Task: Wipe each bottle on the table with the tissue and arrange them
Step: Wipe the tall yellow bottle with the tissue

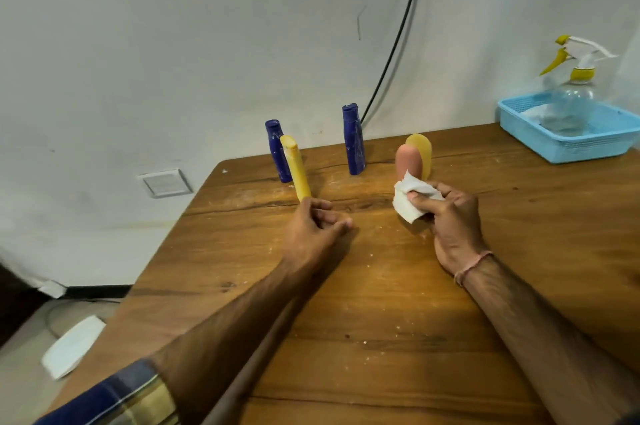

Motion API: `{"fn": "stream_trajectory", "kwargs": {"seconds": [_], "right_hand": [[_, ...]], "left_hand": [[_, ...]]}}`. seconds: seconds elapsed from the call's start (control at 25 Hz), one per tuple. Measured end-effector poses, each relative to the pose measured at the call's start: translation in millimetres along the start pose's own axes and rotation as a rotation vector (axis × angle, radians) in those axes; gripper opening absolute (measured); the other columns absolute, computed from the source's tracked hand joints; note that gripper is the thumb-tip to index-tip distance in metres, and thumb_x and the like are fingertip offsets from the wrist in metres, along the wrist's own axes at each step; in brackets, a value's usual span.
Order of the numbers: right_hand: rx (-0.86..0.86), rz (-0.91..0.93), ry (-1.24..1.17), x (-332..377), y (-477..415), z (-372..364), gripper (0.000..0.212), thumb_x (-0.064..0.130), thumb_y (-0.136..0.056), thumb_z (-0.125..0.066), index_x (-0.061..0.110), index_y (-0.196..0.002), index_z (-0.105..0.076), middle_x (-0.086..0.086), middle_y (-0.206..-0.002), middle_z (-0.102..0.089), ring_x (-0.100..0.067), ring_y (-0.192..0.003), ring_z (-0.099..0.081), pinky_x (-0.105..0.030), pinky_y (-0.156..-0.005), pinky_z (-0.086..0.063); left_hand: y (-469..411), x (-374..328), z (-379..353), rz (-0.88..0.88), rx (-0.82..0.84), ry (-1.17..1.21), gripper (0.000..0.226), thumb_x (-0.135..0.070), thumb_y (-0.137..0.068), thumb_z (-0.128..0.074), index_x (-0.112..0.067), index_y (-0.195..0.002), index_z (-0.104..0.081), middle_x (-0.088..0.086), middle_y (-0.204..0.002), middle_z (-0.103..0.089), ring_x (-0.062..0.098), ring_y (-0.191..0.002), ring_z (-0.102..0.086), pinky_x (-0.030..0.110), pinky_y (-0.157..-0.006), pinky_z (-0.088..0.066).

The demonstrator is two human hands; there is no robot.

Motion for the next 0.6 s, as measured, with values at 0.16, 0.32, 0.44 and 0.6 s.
{"fn": "stream_trajectory", "kwargs": {"seconds": [0.16,0.32,0.44,0.6], "right_hand": [[0.093,0.057,0.064,0.0,6.2,-13.5,0.026,0.0,-0.08,-0.072,0.025,-0.087,-0.077,0.003,-0.097,-0.076,-0.02,-0.095,-0.071,-0.031,-0.076,-0.055],[0.166,0.071,0.134,-0.2,9.3,-18.3,0.031,0.003,-0.081,-0.071,0.034,-0.083,-0.078,0.009,-0.096,-0.076,-0.013,-0.096,-0.07,-0.027,-0.075,-0.054],[0.19,0.074,0.15,0.1,10.5,-19.5,0.033,0.005,-0.082,-0.072,0.037,-0.082,-0.078,0.013,-0.094,-0.076,-0.009,-0.093,-0.07,-0.021,-0.07,-0.054],[0.192,0.073,0.148,-2.8,9.9,-20.2,0.024,0.006,-0.081,-0.073,0.027,-0.091,-0.077,0.006,-0.097,-0.077,-0.011,-0.093,-0.071,-0.023,-0.07,-0.053]], "left_hand": [[-17.1,-58.6,84.4,-0.272,-0.331,-0.132,0.035,-0.04,-0.089,-0.075,-0.021,-0.111,-0.055,-0.002,-0.106,-0.063,0.019,-0.096,-0.063,0.029,-0.075,-0.054],[-70.5,-105.0,101.2,-0.253,-0.271,-0.367,0.064,-0.047,-0.076,-0.084,-0.021,-0.127,-0.054,-0.003,-0.123,-0.06,0.021,-0.113,-0.057,0.042,-0.093,-0.053],[-94.3,-90.6,91.6,-0.098,-0.128,-0.437,0.075,-0.044,-0.07,-0.09,-0.016,-0.129,-0.052,0.002,-0.121,-0.061,0.023,-0.112,-0.059,0.046,-0.095,-0.055],[-102.7,-69.8,89.7,-0.067,-0.1,-0.289,0.07,-0.036,-0.072,-0.091,-0.017,-0.128,-0.053,0.002,-0.122,-0.06,0.018,-0.107,-0.058,0.023,-0.064,-0.049]]}}
Point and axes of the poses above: each hand's wrist, its own y-axis away from the middle knuckle, its own z-axis out of the back of the hand, x = y × z, the point moved 9 cm from there along -y, towards the middle knuckle
